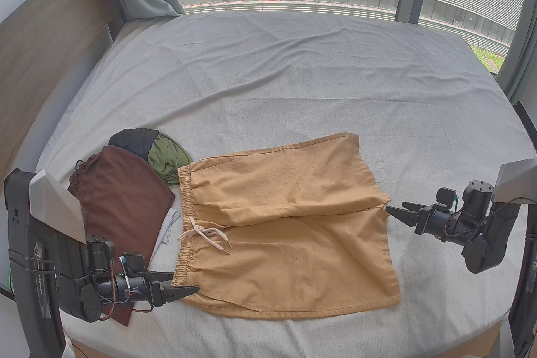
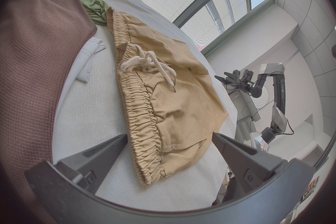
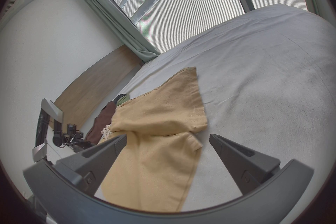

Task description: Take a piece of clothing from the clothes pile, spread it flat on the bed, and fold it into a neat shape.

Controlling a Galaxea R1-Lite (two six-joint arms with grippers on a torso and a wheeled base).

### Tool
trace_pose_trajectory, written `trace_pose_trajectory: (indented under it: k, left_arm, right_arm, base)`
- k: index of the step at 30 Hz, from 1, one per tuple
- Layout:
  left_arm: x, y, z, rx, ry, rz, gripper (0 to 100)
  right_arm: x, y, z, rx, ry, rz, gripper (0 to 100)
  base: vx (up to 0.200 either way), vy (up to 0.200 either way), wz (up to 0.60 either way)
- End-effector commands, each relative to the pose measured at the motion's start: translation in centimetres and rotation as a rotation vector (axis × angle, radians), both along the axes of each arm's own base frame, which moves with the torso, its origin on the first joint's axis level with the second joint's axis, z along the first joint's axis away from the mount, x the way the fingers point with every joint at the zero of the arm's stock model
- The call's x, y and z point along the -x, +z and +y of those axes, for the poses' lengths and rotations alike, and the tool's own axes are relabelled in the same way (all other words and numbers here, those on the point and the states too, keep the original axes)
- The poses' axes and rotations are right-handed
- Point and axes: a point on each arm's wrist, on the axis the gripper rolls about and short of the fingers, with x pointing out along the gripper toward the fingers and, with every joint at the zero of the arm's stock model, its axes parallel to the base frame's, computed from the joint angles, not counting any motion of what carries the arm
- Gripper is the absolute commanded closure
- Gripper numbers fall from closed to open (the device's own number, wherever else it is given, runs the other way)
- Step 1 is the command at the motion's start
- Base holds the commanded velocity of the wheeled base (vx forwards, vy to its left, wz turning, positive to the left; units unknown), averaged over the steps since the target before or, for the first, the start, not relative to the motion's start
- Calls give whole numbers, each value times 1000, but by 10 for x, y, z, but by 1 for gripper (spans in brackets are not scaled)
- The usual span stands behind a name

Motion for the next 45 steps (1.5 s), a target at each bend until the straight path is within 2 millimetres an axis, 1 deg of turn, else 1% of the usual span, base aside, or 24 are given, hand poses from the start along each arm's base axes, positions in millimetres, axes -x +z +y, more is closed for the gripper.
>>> trace_pose_trajectory:
  k: [1, 3, 5, 13, 18, 19, 24, 31, 32, 33, 34, 37, 41, 45]
  left_arm:
    - [2, -1, 1, 0, 3, 13, 0]
    - [4, -2, 1, 0, 3, 19, 0]
    - [4, -2, 1, 1, 3, 22, 0]
    - [11, -8, 2, 1, 3, 68, 0]
    - [15, -9, 2, 0, 3, 83, 0]
    - [15, -9, 2, 1, 4, 85, 100]
    - [14, -8, 2, 1, 4, 80, 100]
    - [13, -9, 1, 0, 2, 79, 100]
    - [13, -9, 1, 0, 2, 77, 100]
    - [13, -9, 1, 0, 2, 76, 100]
    - [13, -9, 1, 1, 0, 78, 100]
    - [13, -9, 1, -7, -8, 65, 100]
    - [13, -9, 1, -7, -12, 60, 100]
    - [13, -9, 1, -7, -12, 61, 100]
  right_arm:
    - [32, 23, 18, -9, 94, 6, 0]
    - [38, 25, 23, -10, 120, 12, 0]
    - [39, 24, 27, -6, 132, 14, 0]
    - [39, 20, 27, 23, 139, 0, 0]
    - [42, 19, 27, 24, 140, 11, 0]
    - [42, 19, 27, 24, 141, 11, 0]
    - [48, 16, 27, 23, 148, 36, 0]
    - [72, 5, 25, 47, 196, 105, 0]
    - [78, -2, 23, 72, 205, 125, 0]
    - [79, -3, 23, 73, 206, 129, 0]
    - [86, -15, 22, 99, 219, 167, 0]
    - [97, -30, 21, 139, 246, 217, 0]
    - [101, -38, 18, 152, 249, 243, 0]
    - [109, -39, 17, 149, 247, 276, 0]
  base:
    - [0, 0, 0]
    - [0, 0, 0]
    - [0, 0, 0]
    - [0, 0, 0]
    - [0, 0, 0]
    - [0, 0, 0]
    - [0, 0, 0]
    - [0, 0, 0]
    - [0, 0, 0]
    - [0, 0, 0]
    - [0, 0, 0]
    - [0, 0, 0]
    - [0, 0, 0]
    - [0, 0, 0]
